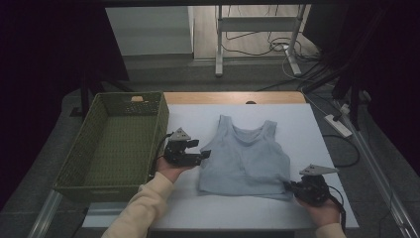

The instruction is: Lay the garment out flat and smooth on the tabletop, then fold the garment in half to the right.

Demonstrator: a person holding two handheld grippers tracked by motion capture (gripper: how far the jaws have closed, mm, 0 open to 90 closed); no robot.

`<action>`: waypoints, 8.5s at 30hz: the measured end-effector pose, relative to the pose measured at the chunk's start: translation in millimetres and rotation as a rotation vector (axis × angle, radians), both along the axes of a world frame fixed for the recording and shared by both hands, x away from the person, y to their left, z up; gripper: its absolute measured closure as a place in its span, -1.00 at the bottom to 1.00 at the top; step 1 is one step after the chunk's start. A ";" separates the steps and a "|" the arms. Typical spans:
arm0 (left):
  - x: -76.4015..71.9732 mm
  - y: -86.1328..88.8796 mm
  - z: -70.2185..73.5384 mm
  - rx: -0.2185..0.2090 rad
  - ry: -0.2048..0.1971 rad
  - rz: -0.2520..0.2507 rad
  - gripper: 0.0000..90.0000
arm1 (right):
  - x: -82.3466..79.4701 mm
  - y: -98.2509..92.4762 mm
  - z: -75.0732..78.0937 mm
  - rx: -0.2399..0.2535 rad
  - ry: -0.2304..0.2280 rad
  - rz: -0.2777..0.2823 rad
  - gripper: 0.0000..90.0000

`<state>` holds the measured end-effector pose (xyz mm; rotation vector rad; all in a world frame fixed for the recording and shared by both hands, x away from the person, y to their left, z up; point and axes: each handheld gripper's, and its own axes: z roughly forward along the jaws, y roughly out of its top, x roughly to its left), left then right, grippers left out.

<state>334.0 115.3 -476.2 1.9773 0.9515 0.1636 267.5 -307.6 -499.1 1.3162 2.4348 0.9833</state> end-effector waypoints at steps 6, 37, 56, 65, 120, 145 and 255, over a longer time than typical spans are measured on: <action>0.0 -0.3 0.1 0.000 0.000 -0.001 -0.28 | -10.2 -16.8 10.0 -0.010 -0.022 -0.019 0.87; 0.9 -3.1 -1.8 0.005 0.008 -0.003 -0.28 | -17.2 -15.7 25.9 0.072 -0.207 -0.020 0.01; 1.2 -3.1 -2.7 0.006 0.009 -0.004 -0.28 | -8.1 48.9 14.6 0.119 -0.196 0.182 -0.09; 1.6 -3.0 -3.2 0.007 0.011 -0.003 -0.28 | -6.8 64.6 11.2 0.131 -0.198 0.217 -0.12; 4.0 -3.4 -5.7 0.010 0.003 -0.006 -0.29 | -5.0 138.5 5.8 0.137 -0.210 0.414 -0.18; 10.5 -6.0 -11.4 0.014 0.009 0.004 -0.29 | -9.0 152.1 2.9 0.128 -0.200 0.467 -0.19; 21.5 -12.5 -18.2 0.016 0.019 0.021 -0.31 | -36.0 188.3 -0.8 0.133 -0.132 0.608 0.79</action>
